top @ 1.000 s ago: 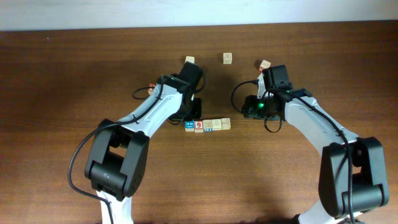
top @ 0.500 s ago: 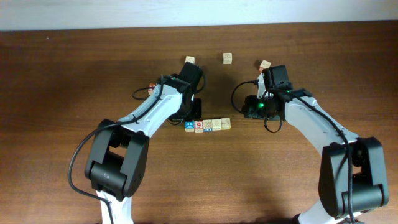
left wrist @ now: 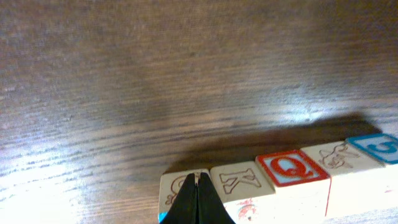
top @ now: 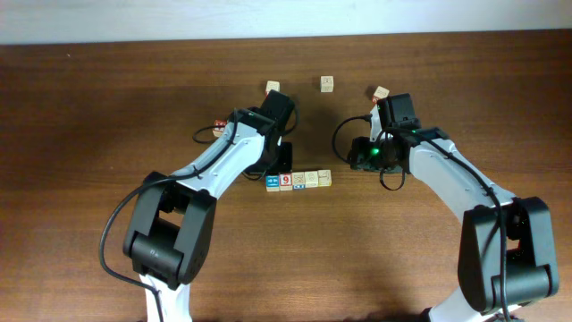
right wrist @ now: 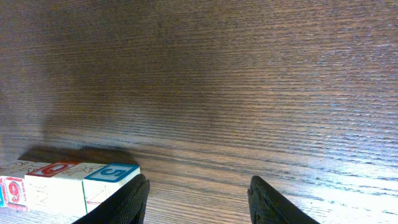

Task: Rotate 5 blocks

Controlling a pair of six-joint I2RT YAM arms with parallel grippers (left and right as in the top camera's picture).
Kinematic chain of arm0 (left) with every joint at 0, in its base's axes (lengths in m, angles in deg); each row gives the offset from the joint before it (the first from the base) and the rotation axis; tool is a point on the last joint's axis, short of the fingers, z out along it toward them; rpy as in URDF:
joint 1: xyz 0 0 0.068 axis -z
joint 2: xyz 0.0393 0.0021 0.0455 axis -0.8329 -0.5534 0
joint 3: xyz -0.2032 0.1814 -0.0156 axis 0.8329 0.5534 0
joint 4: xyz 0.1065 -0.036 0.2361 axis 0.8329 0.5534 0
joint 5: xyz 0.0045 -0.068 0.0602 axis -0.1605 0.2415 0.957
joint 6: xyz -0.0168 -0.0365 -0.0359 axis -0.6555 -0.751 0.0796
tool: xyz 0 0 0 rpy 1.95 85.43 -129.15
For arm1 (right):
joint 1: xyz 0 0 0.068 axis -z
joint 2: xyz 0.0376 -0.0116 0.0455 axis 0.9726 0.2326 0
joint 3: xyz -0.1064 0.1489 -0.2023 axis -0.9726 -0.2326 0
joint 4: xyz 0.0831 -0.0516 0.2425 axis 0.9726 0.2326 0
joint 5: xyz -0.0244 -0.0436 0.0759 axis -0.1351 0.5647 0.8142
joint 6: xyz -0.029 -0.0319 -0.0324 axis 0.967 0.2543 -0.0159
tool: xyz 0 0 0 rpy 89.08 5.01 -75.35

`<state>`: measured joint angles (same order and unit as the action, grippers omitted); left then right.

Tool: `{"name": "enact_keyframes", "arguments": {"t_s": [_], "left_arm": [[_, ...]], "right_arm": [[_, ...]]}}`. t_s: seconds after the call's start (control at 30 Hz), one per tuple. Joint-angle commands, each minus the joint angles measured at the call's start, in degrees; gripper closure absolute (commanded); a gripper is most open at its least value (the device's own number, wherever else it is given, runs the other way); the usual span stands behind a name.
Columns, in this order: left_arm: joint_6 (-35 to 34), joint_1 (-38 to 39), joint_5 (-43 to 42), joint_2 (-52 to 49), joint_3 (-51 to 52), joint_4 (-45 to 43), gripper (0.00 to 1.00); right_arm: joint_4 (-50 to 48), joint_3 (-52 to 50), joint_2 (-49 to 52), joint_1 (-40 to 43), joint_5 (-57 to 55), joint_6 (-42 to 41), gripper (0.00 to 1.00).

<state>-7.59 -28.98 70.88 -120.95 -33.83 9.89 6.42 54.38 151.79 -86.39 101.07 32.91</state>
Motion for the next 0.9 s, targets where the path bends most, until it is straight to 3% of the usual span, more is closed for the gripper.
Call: {"name": "enact_keyframes", "arguments": {"t_s": [0.0, 0.1, 0.23, 0.37, 0.5, 0.63, 0.73, 0.87], "left_arm": [[0.0, -0.7, 1.4, -0.7, -1.9, 0.3, 0.97], [0.2, -4.0, 4.4, -0.7, -8.5, 4.8, 0.95], [0.8, -10.6, 4.5, -0.5, -22.4, 24.2, 1.00], [1.5, -13.6, 4.7, 0.2, -21.3, 32.0, 1.00], [1.5, -12.4, 4.5, 1.9, -12.9, 27.7, 1.00], [1.6, -11.9, 3.3, 13.8, 0.3, 16.1, 1.00], [-1.2, -11.9, -3.2, 20.8, 11.8, 2.7, 1.00], [-4.0, -11.4, -11.0, 20.6, 22.5, -10.4, 1.00]], "right_arm": [[-0.2, 0.0, -0.1, 0.2, -0.9, -0.4, 0.47], [-0.2, 0.1, -0.1, 0.2, -0.2, -0.4, 0.47], [-0.2, 1.9, -0.2, 0.2, 8.3, -0.4, 0.49], [4.2, 1.8, -0.1, 0.2, 8.4, 0.9, 0.50], [4.6, 1.8, -0.1, 0.2, 8.3, 2.8, 0.50], [4.1, 1.8, -0.1, 0.1, 8.2, 2.8, 0.50], [3.8, 1.8, -0.1, 0.1, 8.2, 2.8, 0.60], [3.0, 1.5, 0.1, 0.1, 8.2, 2.8, 0.77]]}}
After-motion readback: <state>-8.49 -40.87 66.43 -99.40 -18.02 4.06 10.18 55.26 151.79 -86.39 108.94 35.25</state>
